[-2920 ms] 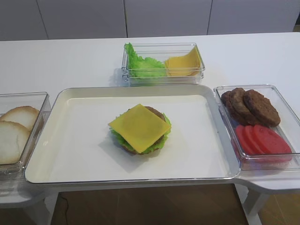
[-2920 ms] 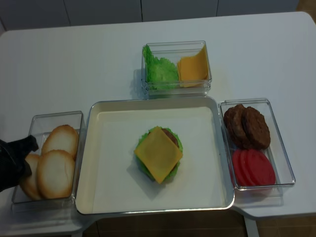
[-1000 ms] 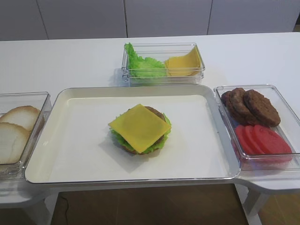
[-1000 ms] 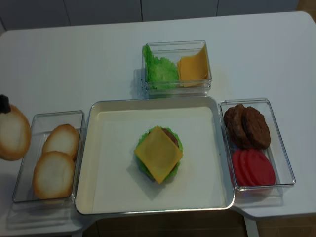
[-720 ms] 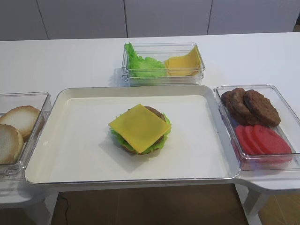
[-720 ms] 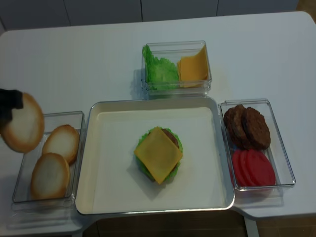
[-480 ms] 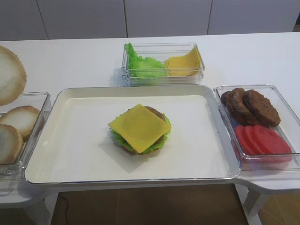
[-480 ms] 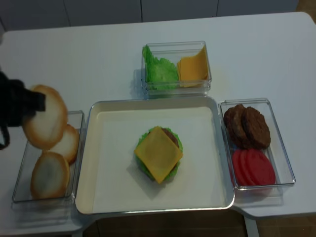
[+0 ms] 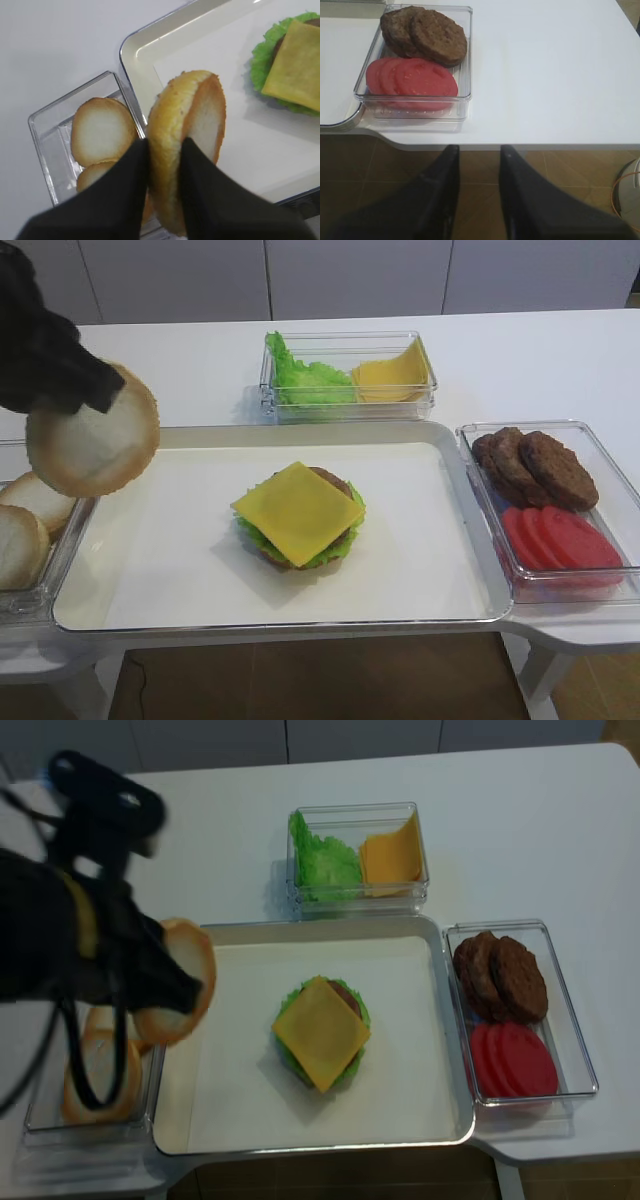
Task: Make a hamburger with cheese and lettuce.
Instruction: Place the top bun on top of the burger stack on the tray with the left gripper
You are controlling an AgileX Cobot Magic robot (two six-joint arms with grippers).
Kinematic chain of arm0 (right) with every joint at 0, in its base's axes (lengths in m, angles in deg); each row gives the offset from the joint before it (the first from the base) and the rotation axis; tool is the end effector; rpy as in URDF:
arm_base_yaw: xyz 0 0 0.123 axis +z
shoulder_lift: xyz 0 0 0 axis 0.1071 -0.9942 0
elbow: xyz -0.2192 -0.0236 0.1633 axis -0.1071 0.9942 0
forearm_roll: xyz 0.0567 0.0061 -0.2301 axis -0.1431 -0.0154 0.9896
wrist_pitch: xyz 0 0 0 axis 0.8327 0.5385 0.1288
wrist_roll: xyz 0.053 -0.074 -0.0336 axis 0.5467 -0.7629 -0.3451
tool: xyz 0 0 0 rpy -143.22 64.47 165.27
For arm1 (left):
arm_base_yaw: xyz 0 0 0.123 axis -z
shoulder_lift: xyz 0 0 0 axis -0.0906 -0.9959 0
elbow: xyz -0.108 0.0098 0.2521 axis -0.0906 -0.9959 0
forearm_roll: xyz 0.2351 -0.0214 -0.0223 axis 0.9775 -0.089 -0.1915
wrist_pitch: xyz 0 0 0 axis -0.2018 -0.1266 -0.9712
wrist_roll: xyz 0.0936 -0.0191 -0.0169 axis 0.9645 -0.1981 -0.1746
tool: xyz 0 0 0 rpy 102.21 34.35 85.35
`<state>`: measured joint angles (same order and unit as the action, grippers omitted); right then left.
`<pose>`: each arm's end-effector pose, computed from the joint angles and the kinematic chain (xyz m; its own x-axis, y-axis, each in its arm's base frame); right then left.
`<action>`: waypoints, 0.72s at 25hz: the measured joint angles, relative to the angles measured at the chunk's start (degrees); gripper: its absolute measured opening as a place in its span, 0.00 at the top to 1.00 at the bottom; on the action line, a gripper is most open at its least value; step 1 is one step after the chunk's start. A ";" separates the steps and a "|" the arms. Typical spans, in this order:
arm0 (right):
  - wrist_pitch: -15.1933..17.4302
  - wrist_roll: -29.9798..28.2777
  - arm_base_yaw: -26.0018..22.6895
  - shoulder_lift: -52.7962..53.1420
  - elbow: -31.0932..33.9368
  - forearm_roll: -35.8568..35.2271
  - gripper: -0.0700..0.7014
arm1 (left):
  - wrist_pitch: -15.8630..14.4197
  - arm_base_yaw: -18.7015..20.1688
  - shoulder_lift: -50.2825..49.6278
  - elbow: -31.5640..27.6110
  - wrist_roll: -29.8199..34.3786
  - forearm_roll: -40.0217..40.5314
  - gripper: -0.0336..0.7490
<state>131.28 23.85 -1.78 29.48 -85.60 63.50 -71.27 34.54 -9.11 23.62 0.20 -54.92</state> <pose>-0.0058 -0.0005 0.2543 -0.5285 -0.0403 -0.8480 -0.0762 0.9971 0.0000 0.1889 -0.1055 0.3508 -0.7368 0.3415 -0.5835 0.2600 0.9398 0.2217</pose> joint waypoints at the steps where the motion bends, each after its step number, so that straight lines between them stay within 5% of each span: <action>1: 0.00 0.00 0.00 0.00 0.00 0.00 0.61 | -1.39 2.71 -1.14 0.65 -0.98 2.43 0.77; 4: 0.00 0.00 0.00 0.00 0.00 0.00 0.61 | -4.80 9.96 -5.28 2.39 -4.76 9.99 0.77; 9: 0.00 0.00 0.00 0.00 0.00 0.00 0.61 | -5.32 18.93 -10.75 4.55 -10.55 18.42 0.77; 18: 0.00 0.00 0.00 0.00 0.00 0.00 0.61 | -5.12 23.82 -19.34 8.54 -13.11 24.28 0.78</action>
<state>131.28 23.85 -1.78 29.48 -85.60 63.50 -76.39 58.36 -28.45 32.16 -12.91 -30.64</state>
